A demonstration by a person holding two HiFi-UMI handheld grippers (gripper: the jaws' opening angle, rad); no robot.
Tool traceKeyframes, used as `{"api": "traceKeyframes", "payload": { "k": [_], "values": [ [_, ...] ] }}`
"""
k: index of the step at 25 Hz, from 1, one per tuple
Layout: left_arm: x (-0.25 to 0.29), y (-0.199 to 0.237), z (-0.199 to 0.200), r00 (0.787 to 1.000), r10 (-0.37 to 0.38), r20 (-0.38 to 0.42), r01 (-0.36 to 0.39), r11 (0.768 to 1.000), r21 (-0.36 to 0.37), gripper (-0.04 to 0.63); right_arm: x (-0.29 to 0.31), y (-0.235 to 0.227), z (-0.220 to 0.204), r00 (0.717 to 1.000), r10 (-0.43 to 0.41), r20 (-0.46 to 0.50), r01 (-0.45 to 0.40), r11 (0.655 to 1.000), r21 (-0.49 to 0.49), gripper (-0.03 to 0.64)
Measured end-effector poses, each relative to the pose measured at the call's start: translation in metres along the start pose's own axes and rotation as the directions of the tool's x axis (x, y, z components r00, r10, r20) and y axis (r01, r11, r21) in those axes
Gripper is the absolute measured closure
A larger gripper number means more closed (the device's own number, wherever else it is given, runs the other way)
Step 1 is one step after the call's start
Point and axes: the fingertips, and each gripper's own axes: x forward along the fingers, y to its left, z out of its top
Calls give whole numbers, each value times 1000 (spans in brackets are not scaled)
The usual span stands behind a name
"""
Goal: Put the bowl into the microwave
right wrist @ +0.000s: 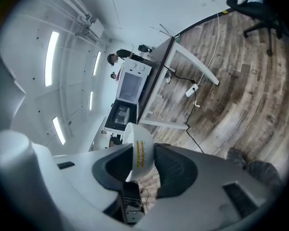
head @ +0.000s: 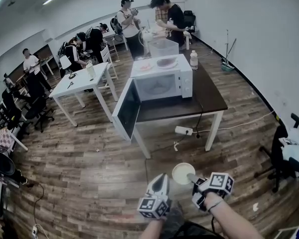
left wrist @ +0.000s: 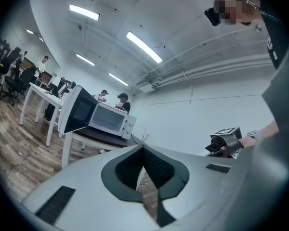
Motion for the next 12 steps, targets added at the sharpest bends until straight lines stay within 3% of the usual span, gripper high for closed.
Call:
{"api": "traceKeyframes", "payload": {
  "k": [12],
  "values": [
    [63, 22, -8, 999, -21, -26, 21, 1000, -6, 595, 44, -3, 41, 1000, -19, -10, 19, 1000, 0, 488]
  ]
}}
